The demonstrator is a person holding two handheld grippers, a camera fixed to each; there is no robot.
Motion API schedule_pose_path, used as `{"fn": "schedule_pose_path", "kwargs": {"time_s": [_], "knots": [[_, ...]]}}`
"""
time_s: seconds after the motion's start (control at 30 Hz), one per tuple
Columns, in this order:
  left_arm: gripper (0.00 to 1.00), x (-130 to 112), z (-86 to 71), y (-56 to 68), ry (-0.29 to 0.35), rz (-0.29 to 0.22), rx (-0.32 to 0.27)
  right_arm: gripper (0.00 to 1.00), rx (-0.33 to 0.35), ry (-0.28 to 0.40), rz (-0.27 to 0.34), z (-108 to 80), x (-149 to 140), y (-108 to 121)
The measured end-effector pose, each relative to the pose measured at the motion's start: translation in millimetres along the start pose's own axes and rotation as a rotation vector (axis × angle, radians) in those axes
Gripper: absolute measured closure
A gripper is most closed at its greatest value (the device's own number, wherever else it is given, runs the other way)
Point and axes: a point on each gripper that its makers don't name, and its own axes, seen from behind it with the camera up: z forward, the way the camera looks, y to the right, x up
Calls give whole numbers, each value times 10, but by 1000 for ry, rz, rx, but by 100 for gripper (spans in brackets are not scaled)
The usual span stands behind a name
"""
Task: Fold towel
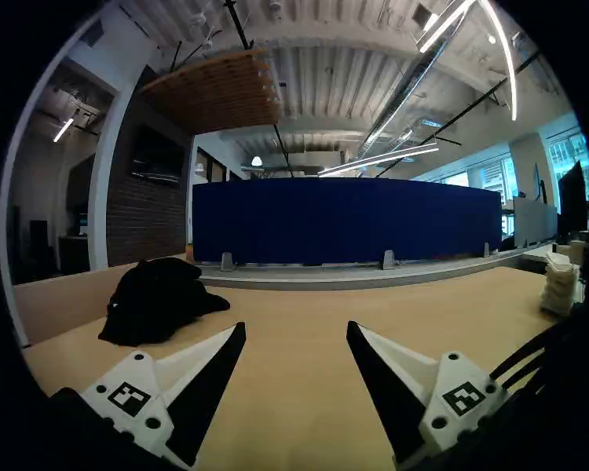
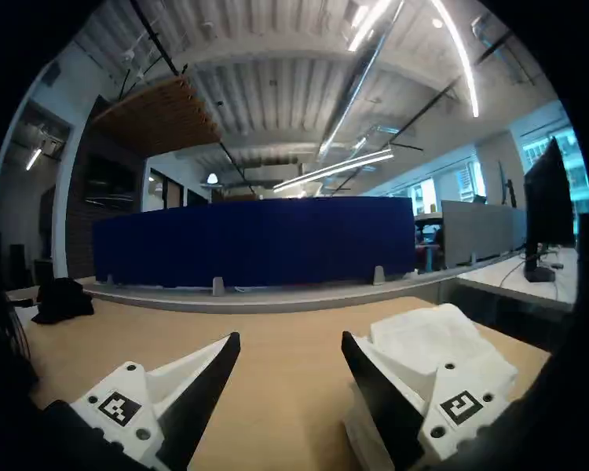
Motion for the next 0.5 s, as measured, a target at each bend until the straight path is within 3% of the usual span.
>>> {"fn": "schedule_pose_path", "kwargs": {"time_s": [0.2,0.5], "knots": [[4,-1,3,0,0,0,0,0,10,6,29,-11,-83,29],[5,3,6,5,0,0,0,0,17,6,9,-33,-238,5]]}}
